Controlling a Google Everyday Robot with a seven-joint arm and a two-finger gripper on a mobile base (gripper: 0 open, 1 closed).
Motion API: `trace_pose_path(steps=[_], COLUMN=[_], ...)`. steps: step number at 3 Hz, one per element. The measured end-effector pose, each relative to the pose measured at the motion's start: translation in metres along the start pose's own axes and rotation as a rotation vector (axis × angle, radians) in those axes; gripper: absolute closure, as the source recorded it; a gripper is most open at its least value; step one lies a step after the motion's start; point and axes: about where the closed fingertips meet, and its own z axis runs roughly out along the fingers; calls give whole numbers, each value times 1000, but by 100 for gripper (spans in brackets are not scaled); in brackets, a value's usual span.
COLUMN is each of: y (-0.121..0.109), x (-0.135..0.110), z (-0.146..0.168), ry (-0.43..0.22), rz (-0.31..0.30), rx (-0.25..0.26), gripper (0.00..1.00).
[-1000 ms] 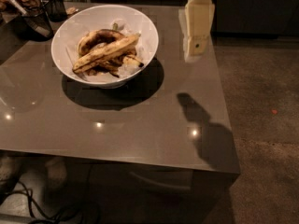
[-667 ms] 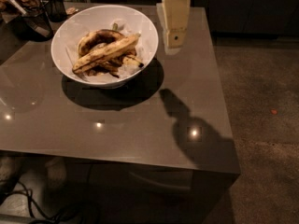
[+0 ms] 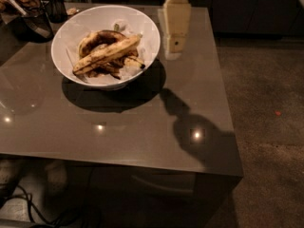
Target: Pick banana from white bowl
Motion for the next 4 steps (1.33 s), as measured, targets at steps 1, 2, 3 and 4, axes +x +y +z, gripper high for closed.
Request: trace_pose_path(steps=[1, 2, 3, 4], y=[-11, -25, -38, -46], x=[-16, -33, -50, -66], z=[17, 30, 41, 49], ry=[-26, -43, -55, -62], rz=[-23, -46, -70, -95], rx=[-45, -62, -69, -76], gripper=[8, 18, 16, 17])
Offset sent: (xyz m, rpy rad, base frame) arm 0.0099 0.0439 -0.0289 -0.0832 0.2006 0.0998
